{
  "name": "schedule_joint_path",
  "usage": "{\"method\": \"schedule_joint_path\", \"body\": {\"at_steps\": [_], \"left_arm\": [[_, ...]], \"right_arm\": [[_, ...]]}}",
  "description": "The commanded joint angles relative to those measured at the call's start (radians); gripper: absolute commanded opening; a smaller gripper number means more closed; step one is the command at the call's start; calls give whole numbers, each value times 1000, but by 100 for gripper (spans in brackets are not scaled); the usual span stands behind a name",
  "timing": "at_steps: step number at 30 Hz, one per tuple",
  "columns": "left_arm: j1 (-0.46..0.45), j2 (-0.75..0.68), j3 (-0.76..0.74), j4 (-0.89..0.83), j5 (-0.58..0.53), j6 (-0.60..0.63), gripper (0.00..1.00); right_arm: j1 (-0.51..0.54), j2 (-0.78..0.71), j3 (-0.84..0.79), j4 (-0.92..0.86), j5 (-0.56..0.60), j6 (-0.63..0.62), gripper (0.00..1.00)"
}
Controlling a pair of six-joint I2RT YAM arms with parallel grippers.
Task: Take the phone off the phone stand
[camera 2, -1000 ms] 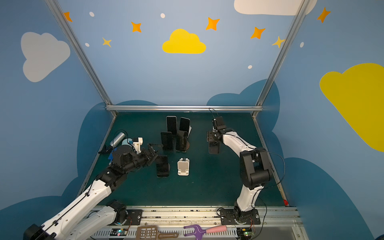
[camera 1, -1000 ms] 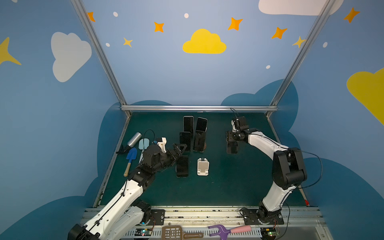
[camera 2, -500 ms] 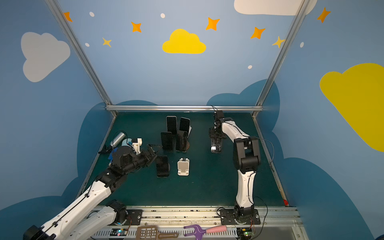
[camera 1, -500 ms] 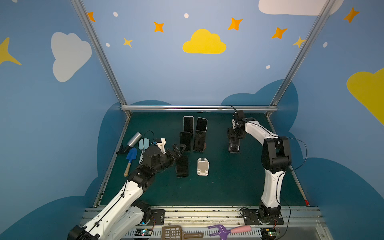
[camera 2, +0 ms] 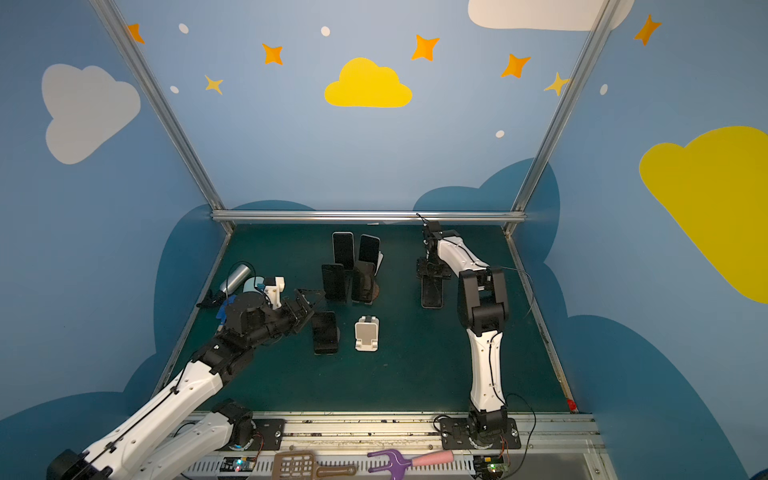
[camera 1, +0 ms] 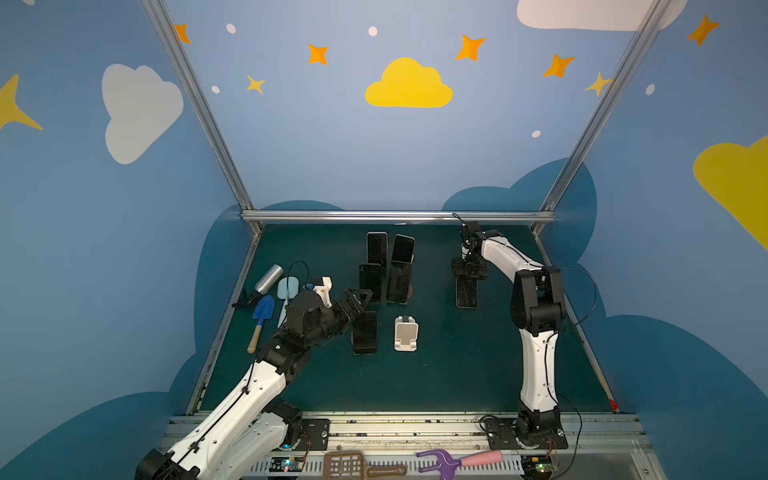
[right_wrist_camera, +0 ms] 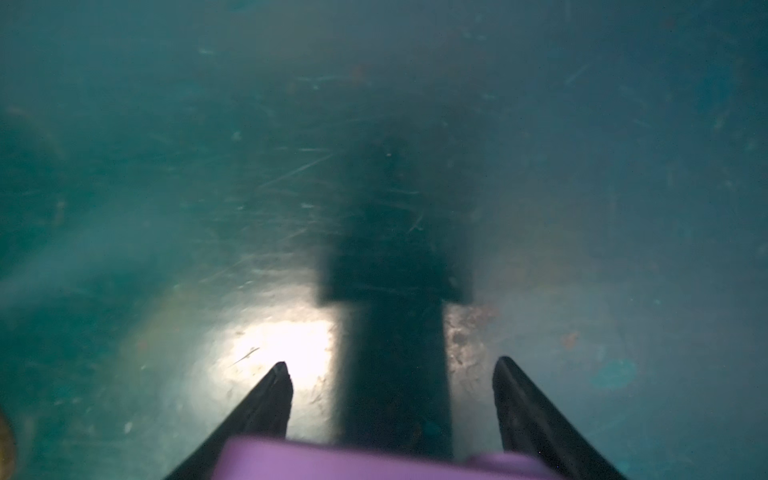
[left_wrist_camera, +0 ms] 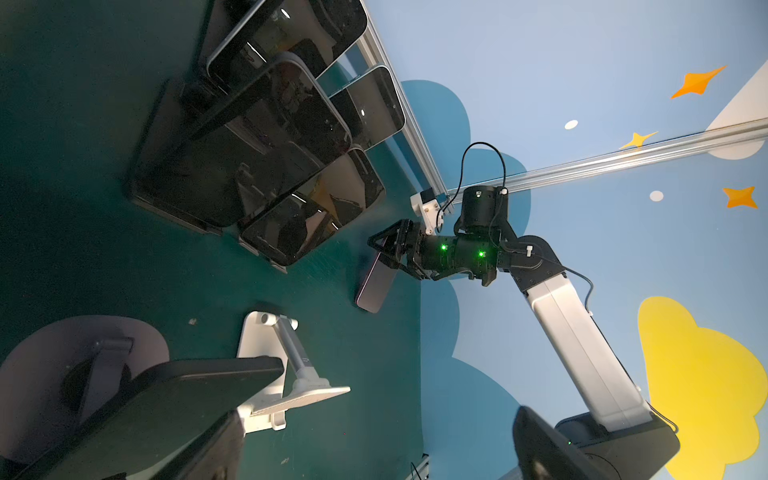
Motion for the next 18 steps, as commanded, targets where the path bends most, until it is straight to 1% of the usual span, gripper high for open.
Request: {"method": "schedule_joint_path", "body": {"at_steps": [1, 4, 6, 10, 14, 18], "left_arm": [[-2, -9, -15, 2, -5, 15, 100], [-1, -10, -12, 1, -3, 15, 100], [-2, -15, -10, -3, -5, 16, 100], [-1, -22, -11, -8, -12, 15, 100], [-2, -40, -13, -33, -30, 14, 100], [-2, -59, -40, -30, -46, -4, 100]], "right_arm": [[7, 28, 56, -94, 54, 40, 57], [15, 47, 81, -113, 73, 46, 58], [17, 55, 88, -106, 60, 40, 58], [25, 104, 155, -155, 41, 33, 59], [38, 139, 179, -176, 67, 44, 59], [63, 191, 258, -260, 126, 55, 61]]}}
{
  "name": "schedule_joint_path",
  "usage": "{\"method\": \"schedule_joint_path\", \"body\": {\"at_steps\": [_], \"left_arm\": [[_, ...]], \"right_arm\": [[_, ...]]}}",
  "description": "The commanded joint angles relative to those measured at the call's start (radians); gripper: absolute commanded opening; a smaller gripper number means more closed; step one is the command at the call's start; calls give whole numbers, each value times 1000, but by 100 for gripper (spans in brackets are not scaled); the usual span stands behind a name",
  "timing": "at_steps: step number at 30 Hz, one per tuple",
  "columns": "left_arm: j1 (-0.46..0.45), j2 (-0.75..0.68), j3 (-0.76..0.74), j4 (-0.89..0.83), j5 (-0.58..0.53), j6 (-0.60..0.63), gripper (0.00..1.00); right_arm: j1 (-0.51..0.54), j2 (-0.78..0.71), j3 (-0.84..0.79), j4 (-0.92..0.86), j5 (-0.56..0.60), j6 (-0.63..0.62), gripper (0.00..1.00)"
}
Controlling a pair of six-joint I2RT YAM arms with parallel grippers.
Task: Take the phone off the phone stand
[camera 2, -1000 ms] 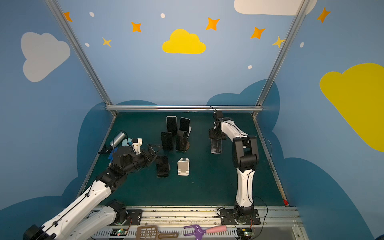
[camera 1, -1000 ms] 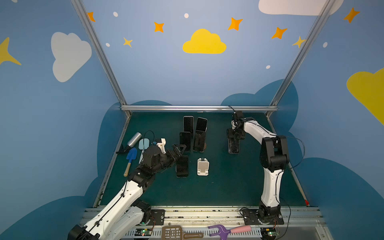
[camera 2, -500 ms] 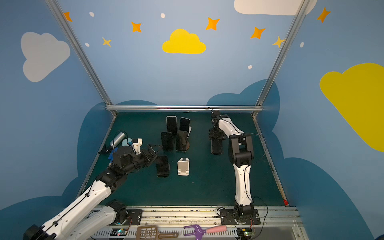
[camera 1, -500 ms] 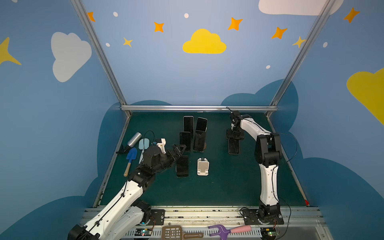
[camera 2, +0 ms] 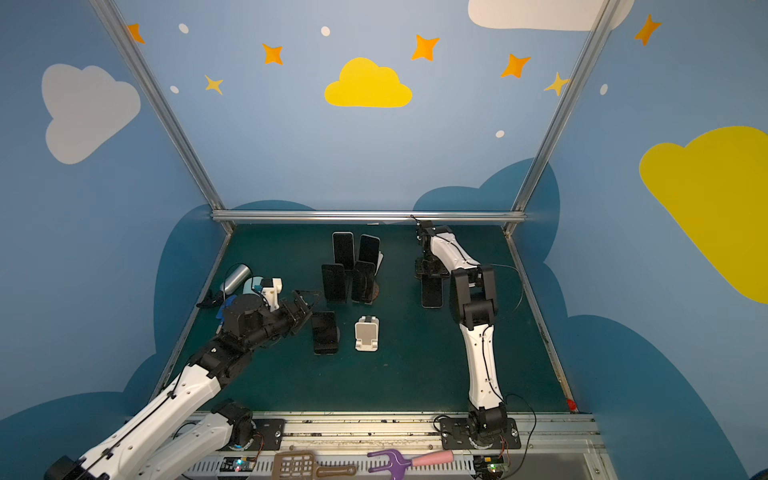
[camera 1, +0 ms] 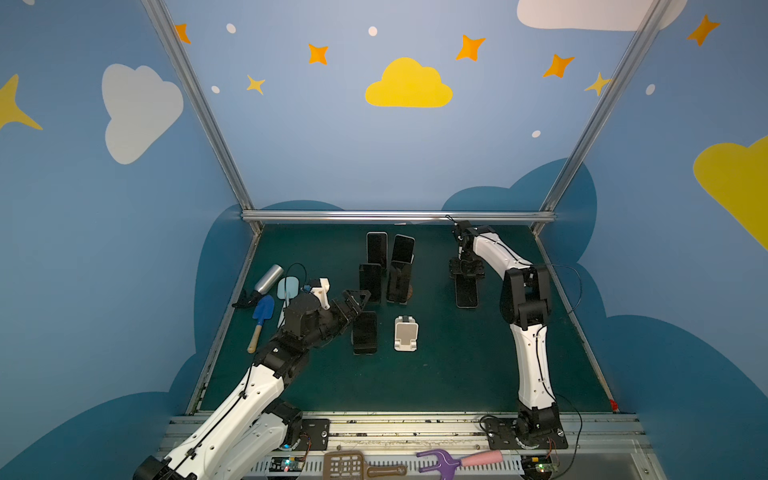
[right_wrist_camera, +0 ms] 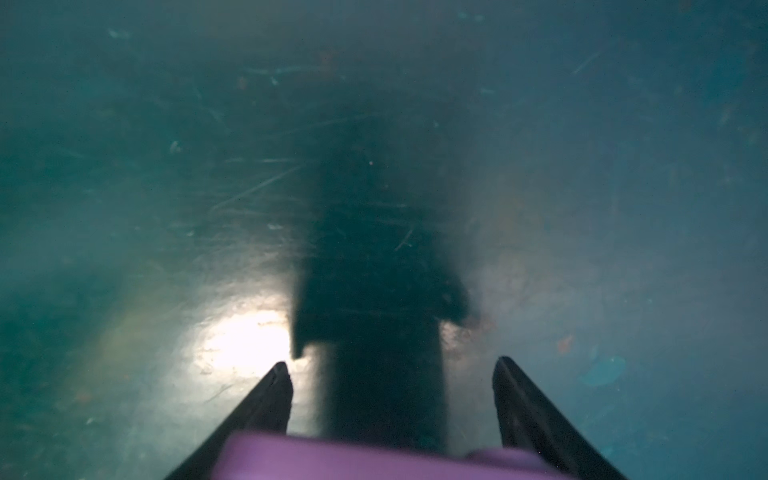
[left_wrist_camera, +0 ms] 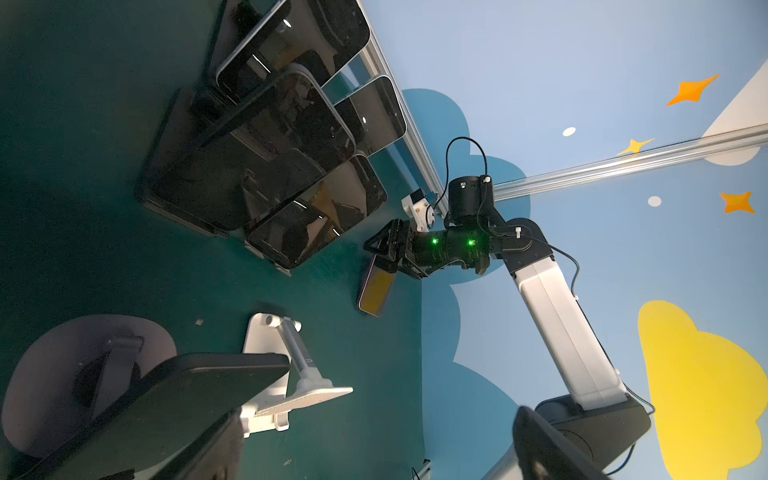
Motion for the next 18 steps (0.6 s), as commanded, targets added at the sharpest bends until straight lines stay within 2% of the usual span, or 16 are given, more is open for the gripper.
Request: {"method": "schedule_joint_path", "body": {"at_steps": [1, 11, 18], "left_arm": [[-2, -22, -27, -16, -27, -4, 100], [-1, -20, -11, -41, -40, 8, 100], [-3, -28, -12, -61, -37, 2, 100]], "right_arm": [[31, 53, 53, -98, 57, 20, 61], [38, 106, 95, -148, 78, 34, 65], [51, 176, 196, -232, 105, 35, 66]]}}
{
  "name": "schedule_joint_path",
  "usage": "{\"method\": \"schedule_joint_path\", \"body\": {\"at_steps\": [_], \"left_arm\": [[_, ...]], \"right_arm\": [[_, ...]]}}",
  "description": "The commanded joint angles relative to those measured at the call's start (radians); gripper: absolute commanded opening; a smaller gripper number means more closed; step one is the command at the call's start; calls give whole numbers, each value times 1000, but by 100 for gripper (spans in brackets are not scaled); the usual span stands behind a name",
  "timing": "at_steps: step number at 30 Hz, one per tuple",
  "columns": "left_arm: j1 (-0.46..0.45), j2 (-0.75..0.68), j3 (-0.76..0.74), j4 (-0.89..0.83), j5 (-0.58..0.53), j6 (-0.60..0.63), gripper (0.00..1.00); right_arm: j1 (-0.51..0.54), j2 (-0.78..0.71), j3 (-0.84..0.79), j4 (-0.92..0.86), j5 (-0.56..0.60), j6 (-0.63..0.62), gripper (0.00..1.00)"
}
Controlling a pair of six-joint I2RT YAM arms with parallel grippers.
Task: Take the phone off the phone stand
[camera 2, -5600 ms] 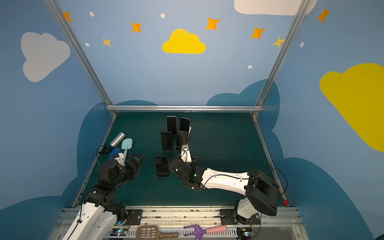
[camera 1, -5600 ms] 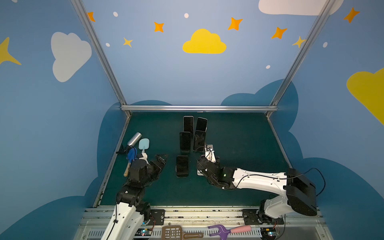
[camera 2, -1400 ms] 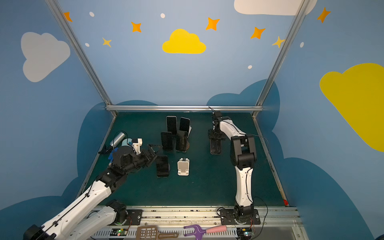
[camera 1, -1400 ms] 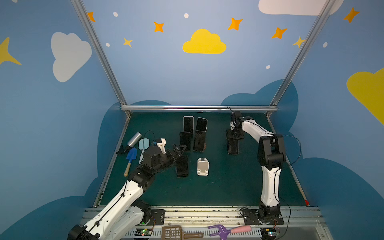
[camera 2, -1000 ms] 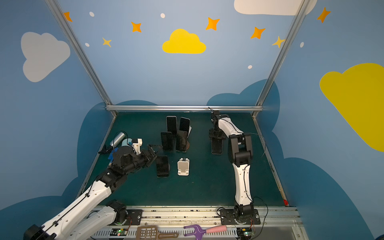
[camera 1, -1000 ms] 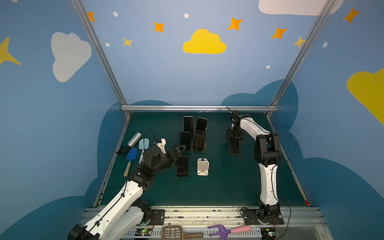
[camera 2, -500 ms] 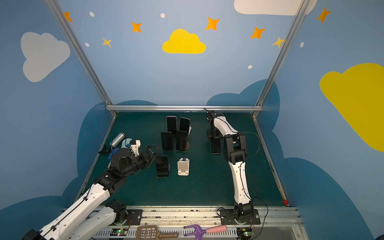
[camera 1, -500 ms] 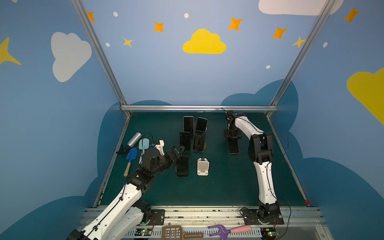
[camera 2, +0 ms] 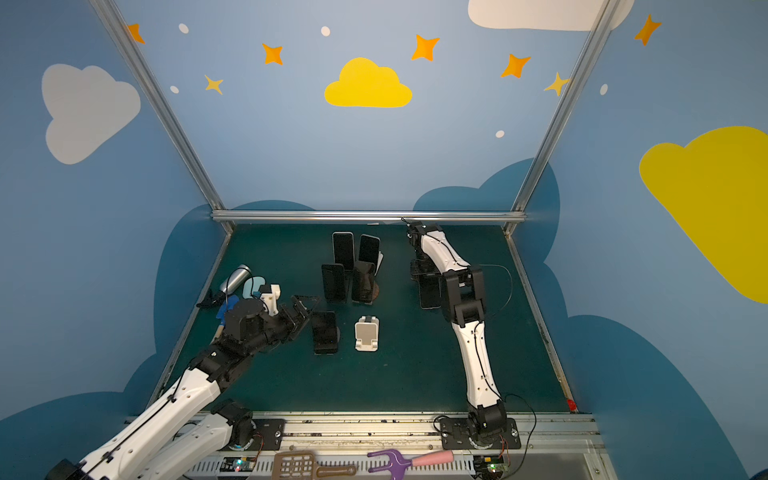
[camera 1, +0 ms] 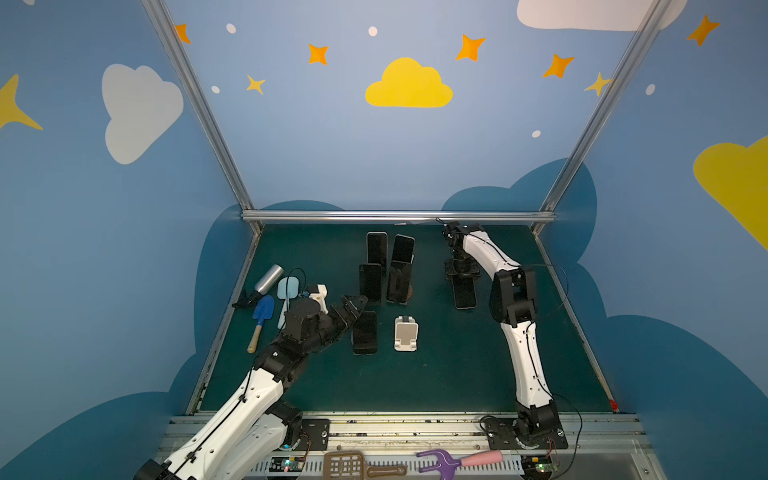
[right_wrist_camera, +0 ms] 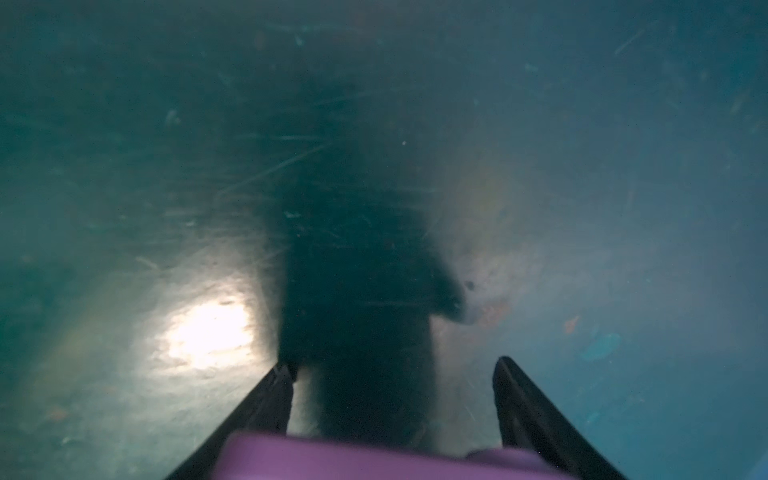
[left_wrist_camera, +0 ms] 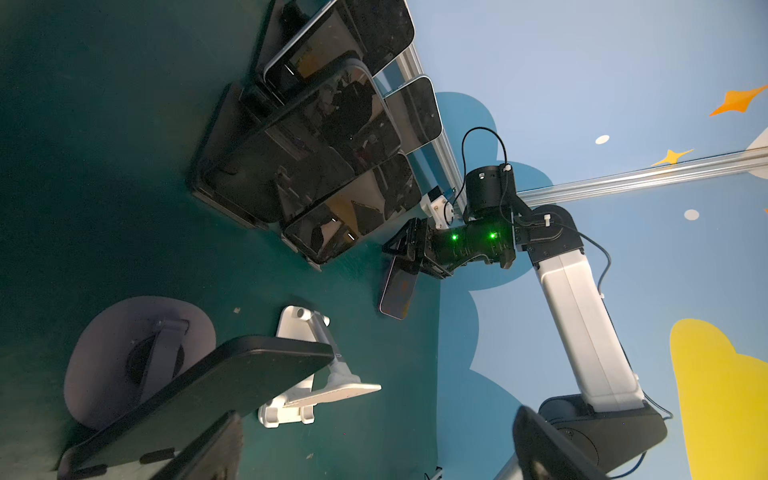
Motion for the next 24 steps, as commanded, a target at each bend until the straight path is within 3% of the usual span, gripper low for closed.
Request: {"method": "schedule_joint_path", "body": {"at_steps": [1, 7, 24], "left_arm": [[-2, -14, 21, -22, -8, 9, 100], [-2, -38, 17, -38, -19, 6, 100], [-2, -44, 14, -47, 1, 2, 100]], "right_arm": [[12, 67, 9, -61, 38, 16, 67], [37, 66, -4, -68, 77, 25, 68], [14, -57, -222, 108, -169, -15, 69]]}}
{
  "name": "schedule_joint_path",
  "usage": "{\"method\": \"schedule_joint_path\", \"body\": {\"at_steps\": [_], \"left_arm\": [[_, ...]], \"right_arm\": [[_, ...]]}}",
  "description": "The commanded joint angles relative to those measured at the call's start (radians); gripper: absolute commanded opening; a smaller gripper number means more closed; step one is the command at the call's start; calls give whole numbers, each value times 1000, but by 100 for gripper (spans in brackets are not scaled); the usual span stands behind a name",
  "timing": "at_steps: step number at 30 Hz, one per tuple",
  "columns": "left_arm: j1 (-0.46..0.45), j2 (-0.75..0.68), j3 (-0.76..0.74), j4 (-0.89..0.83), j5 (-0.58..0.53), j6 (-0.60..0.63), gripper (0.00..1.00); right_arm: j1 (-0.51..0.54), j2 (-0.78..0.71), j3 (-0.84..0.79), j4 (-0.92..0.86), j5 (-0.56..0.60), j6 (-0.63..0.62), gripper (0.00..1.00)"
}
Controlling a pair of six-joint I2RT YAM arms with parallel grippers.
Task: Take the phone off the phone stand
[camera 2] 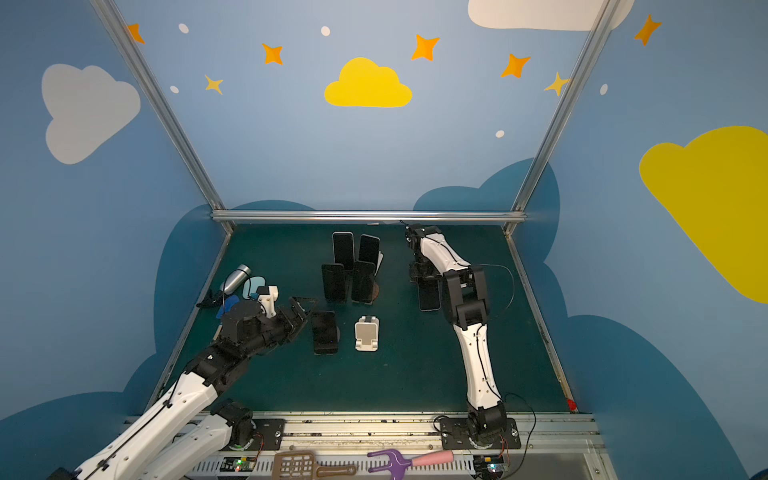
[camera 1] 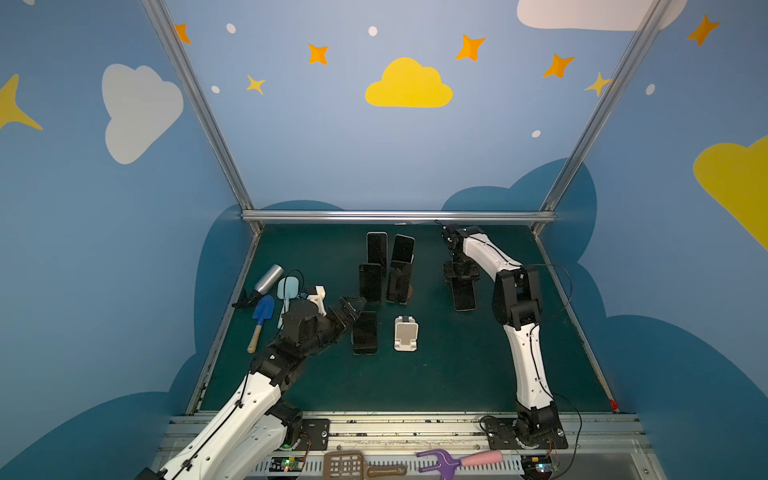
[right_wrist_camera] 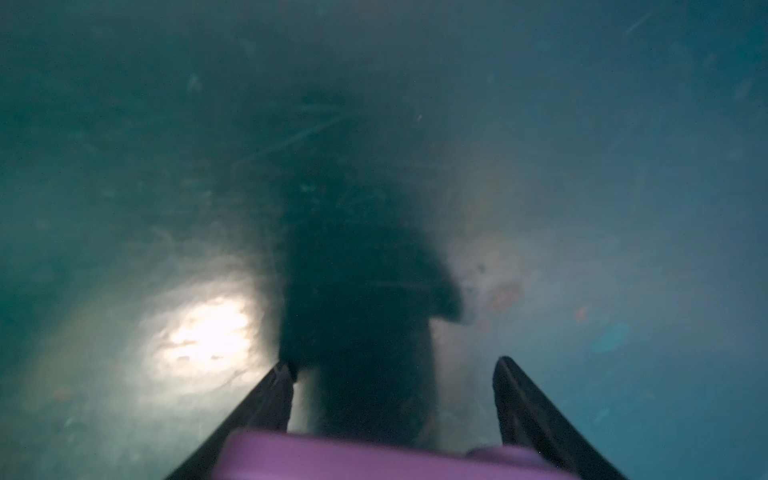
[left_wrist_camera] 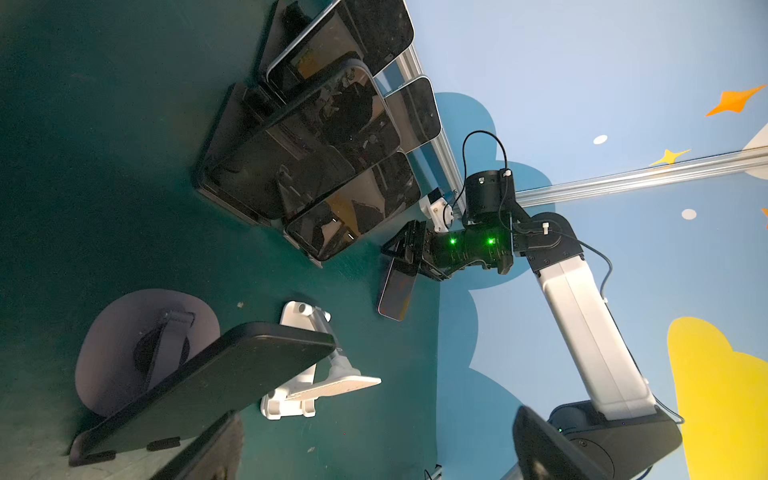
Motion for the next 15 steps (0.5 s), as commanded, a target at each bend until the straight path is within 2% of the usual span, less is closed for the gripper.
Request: {"method": "schedule_joint_path", "body": {"at_steps": [1, 15], "left_arm": [[-2, -6, 16, -13, 1, 4, 100], [-2, -4, 0, 5, -6, -5, 100]], "right_arm": [[2, 28, -61, 4, -147, -14, 69], [-13, 8, -164, 119, -265, -31, 73]]}}
